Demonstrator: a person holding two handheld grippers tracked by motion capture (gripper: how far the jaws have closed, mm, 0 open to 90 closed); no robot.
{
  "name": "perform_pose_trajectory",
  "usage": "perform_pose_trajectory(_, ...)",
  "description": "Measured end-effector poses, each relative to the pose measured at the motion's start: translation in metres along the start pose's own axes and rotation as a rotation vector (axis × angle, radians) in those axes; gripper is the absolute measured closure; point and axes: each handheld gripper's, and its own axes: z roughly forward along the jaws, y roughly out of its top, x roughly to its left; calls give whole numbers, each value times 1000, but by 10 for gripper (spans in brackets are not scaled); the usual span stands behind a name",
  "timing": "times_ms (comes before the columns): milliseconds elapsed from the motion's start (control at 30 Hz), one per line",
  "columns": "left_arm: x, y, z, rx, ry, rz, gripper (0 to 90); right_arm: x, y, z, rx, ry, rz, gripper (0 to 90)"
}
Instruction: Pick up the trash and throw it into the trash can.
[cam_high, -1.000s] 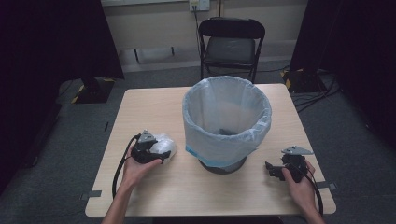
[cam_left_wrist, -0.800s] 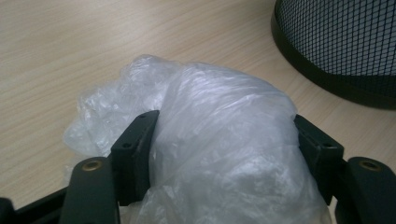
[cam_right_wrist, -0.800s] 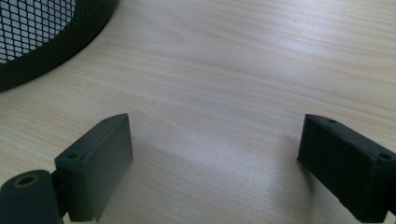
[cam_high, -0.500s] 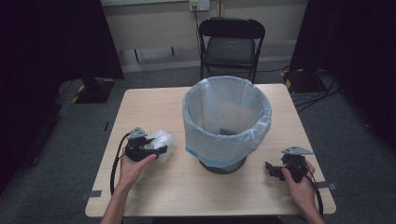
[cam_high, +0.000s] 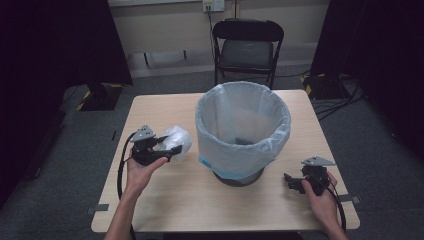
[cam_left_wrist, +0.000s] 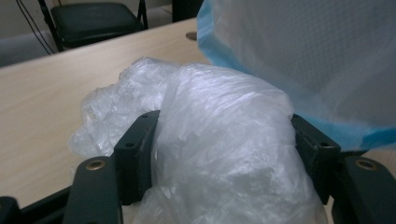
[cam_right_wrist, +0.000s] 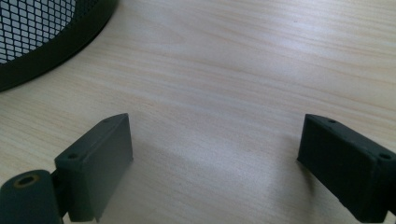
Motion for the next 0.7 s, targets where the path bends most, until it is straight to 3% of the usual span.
perform_pose_trajectory(267, 6, 28, -11, -65, 12, -1, 353, 0, 0, 0, 0, 0, 0, 90)
perform_pose_trajectory(533, 7, 65, -19, -142, 22, 31, 354, 0, 0, 0, 0, 2, -2, 90)
perform_pose_trajectory(700, 5, 79, -24, -178, 21, 42, 355, 0, 0, 0, 0, 1, -3, 90)
